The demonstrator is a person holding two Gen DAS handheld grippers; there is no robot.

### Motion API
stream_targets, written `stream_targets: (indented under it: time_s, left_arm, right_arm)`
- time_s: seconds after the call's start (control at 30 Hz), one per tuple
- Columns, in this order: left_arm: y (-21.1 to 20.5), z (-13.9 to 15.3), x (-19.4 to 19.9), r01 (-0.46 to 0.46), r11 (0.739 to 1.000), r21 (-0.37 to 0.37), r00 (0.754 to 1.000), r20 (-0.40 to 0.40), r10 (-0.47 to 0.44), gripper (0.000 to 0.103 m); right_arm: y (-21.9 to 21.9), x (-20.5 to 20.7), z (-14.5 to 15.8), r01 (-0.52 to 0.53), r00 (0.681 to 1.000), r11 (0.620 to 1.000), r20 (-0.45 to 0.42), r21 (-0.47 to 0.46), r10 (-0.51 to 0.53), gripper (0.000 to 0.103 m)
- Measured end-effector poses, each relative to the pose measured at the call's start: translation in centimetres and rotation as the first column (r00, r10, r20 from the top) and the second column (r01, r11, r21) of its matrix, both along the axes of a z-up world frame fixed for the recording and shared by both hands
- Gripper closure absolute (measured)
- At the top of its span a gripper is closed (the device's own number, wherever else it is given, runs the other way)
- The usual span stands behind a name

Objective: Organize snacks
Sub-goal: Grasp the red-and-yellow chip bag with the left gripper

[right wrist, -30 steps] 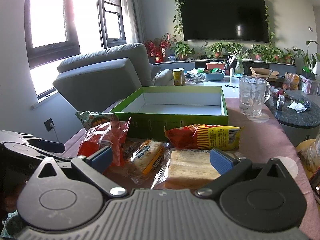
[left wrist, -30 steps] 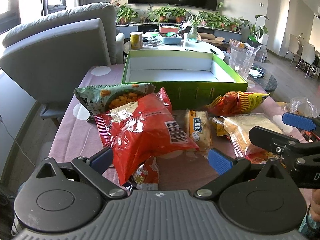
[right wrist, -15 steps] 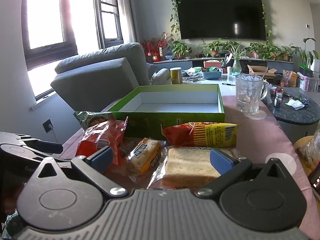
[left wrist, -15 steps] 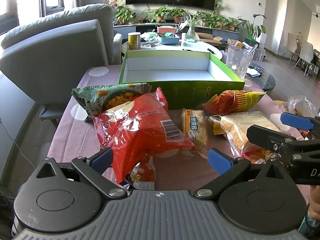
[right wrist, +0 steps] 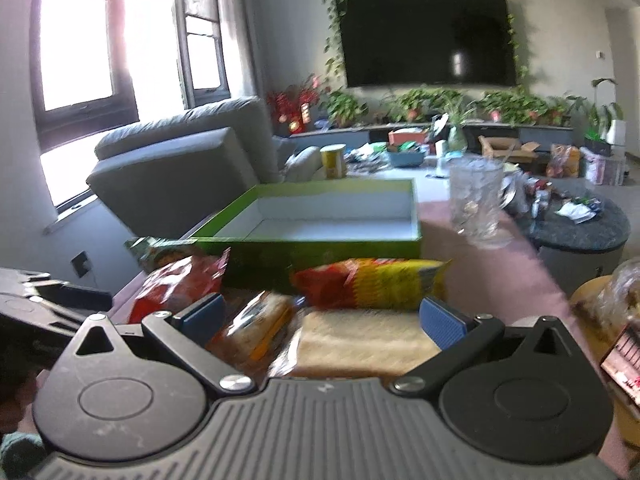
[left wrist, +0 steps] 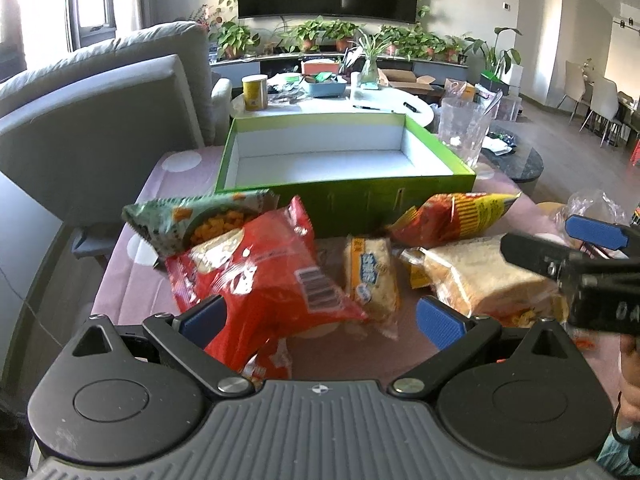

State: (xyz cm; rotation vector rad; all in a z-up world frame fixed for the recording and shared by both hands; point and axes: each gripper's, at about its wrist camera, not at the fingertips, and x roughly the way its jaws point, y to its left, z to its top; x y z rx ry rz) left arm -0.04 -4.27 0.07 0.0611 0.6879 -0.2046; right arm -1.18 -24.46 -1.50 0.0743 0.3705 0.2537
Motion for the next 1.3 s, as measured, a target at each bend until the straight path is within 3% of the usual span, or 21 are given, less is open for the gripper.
stream_targets:
  time_s: [0.13, 0.33, 0.5, 1.0, 1.3]
  left_arm:
    - [-1.1, 0.4, 1.0, 0.029, 1.000, -0.006, 1.000, 0.008, -0.029, 0.002]
    - [-4.5, 0.5, 2.9, 0.159, 0.987, 0.018, 0.987, 0.036, -0.159, 0.007]
    - [-6.5, -0.2, 4.9, 0.213, 0.977, 0.026, 0.977, 0.016, -0.214, 0.011]
    - [-8.6, -2.2, 9.4, 0.265, 0.963, 0.059, 0.964, -0.047, -0.262, 0.019]
    - [-8.8, -3.3, 11.5, 0.290, 0.957, -0.003, 0.954, -0.082, -0.289, 0.024]
  right_arm:
    - [-2.0, 1.3, 0.1, 0.072, 0.997, 0.997, -0.002, -0.002, -0.072, 0.035]
    - [-4.0, 4.1, -0.5, 0.117, 0.992, 0.992, -0.039, -0.039, -0.118, 0.035]
    - [-5.0, 5.9, -1.3, 0.084, 0.989, 0.996, -0.124, 0.031, -0.080, 0.035]
    - [-4.7, 10.4, -2.2, 0.010, 0.985, 0.999, -0.172, 0.048, -0.001, 0.035]
    - [-5.0, 11.5, -2.2, -0.022, 0.980, 0.994, -0.195, 0.107, 0.043, 0.036]
